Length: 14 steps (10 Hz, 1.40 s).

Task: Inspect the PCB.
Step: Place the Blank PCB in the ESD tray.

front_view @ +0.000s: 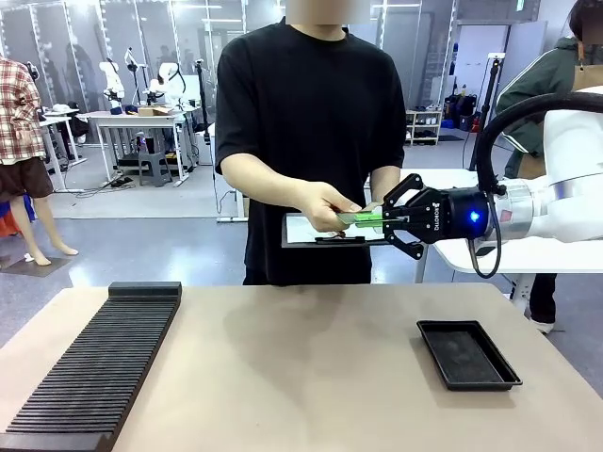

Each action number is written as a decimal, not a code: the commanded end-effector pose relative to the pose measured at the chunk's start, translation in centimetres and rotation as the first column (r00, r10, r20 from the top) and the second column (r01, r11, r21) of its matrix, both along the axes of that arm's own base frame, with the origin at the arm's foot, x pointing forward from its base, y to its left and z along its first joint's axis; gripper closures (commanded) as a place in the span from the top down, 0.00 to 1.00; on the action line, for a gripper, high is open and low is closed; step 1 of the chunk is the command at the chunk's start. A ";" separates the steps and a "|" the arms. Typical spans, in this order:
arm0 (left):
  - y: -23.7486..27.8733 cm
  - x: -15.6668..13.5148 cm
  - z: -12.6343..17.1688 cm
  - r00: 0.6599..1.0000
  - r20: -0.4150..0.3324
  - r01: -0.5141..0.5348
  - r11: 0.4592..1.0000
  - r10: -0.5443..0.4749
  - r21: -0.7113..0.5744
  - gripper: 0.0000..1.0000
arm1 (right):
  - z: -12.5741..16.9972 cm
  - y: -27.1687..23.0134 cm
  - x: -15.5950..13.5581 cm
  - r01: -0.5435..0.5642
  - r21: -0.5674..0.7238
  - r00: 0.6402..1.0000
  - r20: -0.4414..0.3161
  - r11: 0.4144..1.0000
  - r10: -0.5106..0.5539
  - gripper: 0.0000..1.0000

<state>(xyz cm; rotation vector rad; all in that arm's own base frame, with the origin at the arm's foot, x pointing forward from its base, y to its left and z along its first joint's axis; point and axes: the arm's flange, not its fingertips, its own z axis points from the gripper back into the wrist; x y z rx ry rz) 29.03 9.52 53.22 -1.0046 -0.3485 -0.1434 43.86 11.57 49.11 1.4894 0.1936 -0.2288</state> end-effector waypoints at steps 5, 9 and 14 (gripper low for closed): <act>0.0 0.3 0.2 1.000 -0.008 0.003 1.000 -0.003 0.011 1.00 | 0.3 0.1 0.0 0.007 -0.006 1.000 0.006 1.000 -0.007 0.00; 0.0 0.3 0.2 1.000 -0.008 0.003 1.000 -0.003 0.011 1.00 | 0.3 0.1 0.0 0.007 -0.006 1.000 0.006 1.000 -0.007 0.00; 0.0 0.3 0.2 1.000 -0.008 0.003 1.000 -0.003 0.011 1.00 | 0.1 0.0 0.0 0.000 0.000 1.000 0.001 1.000 0.000 0.03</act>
